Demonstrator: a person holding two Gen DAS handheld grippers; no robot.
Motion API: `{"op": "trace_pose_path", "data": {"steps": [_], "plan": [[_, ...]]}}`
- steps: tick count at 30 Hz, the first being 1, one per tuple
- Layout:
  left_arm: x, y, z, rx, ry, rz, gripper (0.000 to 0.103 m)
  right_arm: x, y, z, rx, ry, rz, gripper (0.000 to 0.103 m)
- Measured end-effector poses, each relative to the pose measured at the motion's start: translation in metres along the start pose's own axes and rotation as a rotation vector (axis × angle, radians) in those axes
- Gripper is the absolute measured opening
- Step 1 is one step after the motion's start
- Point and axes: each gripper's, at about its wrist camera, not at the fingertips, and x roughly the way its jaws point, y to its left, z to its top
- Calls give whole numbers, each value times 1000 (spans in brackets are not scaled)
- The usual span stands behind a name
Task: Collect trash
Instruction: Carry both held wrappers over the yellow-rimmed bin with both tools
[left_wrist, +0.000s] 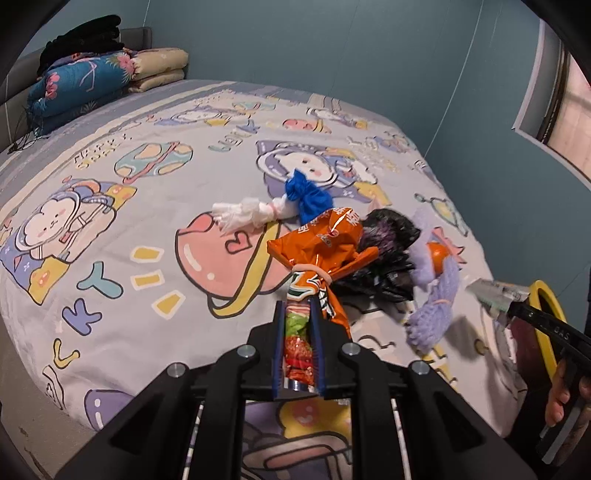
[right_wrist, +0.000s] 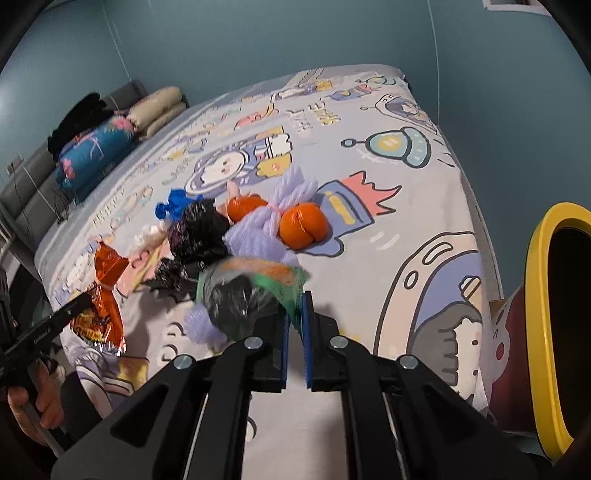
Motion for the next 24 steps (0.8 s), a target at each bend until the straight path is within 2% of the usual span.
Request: {"op": "trace_pose_path", "data": {"steps": [8, 24], "plan": [[-18, -15, 8, 22, -22, -35, 12, -22, -7, 4, 38, -49, 35, 6], [-29, -82, 30, 107, -47, -146, 12, -84, -35, 19, 108, -180, 71, 6]]}}
